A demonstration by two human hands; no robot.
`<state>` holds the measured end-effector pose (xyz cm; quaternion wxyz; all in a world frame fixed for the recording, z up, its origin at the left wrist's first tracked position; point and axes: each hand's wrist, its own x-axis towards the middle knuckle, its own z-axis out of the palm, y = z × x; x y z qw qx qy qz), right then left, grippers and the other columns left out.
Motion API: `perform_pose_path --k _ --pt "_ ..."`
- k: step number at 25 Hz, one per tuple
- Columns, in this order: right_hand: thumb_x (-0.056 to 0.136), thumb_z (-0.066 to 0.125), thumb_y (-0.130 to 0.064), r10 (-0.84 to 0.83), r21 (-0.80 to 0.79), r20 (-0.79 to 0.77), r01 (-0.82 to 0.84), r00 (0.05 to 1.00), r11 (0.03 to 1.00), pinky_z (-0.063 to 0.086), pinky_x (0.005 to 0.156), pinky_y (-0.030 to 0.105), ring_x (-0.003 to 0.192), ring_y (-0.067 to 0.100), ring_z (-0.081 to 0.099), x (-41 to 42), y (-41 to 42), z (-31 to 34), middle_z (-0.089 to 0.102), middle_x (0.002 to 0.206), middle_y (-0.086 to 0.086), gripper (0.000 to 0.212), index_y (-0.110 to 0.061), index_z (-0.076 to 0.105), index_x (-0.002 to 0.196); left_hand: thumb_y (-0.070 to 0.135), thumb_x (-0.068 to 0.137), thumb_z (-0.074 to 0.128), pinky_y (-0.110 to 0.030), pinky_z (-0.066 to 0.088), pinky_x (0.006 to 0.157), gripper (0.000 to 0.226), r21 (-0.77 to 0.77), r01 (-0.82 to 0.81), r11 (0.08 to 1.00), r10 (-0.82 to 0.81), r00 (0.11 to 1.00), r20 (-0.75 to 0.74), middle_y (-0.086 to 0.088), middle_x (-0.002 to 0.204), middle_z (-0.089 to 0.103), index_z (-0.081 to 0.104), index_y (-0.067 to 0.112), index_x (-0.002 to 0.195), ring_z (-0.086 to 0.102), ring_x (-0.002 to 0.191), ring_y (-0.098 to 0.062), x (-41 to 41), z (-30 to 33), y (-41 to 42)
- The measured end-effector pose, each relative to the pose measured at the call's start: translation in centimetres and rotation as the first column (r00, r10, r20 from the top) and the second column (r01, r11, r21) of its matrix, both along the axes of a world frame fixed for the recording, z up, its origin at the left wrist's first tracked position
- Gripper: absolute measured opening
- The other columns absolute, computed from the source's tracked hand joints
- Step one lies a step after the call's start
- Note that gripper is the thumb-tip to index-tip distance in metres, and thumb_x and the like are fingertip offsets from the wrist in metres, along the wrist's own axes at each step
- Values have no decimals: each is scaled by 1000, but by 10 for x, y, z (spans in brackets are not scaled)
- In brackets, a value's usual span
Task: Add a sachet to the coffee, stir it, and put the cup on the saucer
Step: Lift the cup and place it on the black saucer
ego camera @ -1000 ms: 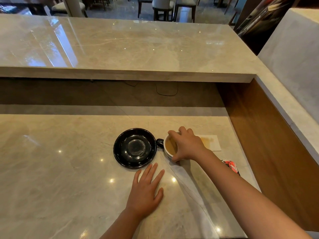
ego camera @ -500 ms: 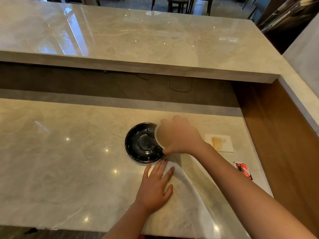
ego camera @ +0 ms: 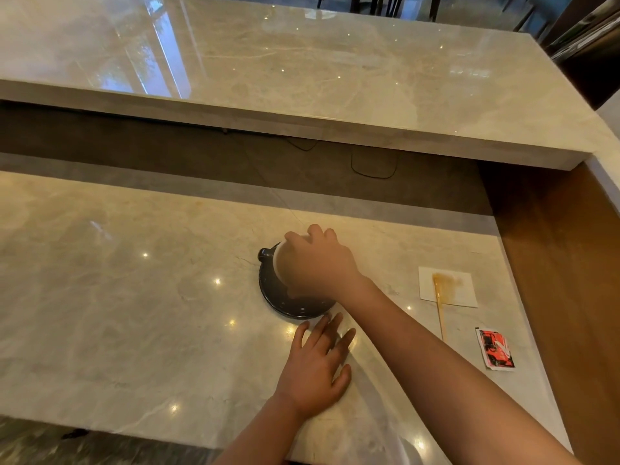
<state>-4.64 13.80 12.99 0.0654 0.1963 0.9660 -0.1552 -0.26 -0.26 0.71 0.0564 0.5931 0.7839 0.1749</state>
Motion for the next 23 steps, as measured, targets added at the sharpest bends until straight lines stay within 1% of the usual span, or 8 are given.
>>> perform_pose_path --k 3,9,14,18,23 --pt "57 77 -48 10 18 7 -10 1000 1000 48 76 41 115 31 35 -4 -2 -4 38 128 10 91 -28 29 131 40 87 45 -46 10 105 49 25 -3 1000 3 1000 5 -8 140 44 48 22 132 20 136 -23 0 0 0" --pt "59 76 -48 9 18 41 -10 999 1000 45 74 38 116 32 35 -7 -1 -4 37 130 11 89 -27 30 132 38 86 48 -47 12 105 46 56 -1 998 0 1000 21 -9 139 45 50 21 129 21 135 -22 1 2 0" --pt "60 77 -47 16 5 105 -17 994 1000 47 81 42 120 33 33 -10 2 -1 35 134 12 92 -27 28 135 40 87 46 -45 7 107 47 32 -7 999 7 1000 1 -8 140 44 50 22 131 19 136 -20 1 3 0" --pt "60 78 -47 31 19 116 -34 993 999 47 81 43 120 34 33 -7 2 -2 33 135 13 93 -27 26 135 40 88 45 -45 7 107 48 18 -10 1000 10 1000 7 -8 140 44 49 22 132 18 136 -20 1 3 0" --pt "63 75 -48 40 21 131 -43 991 999 46 83 43 122 33 31 -3 3 -2 30 138 12 97 -29 18 140 41 87 43 -45 10 106 49 2 -6 1000 6 1000 -1 -7 138 47 49 23 133 22 135 -21 1 4 -1"
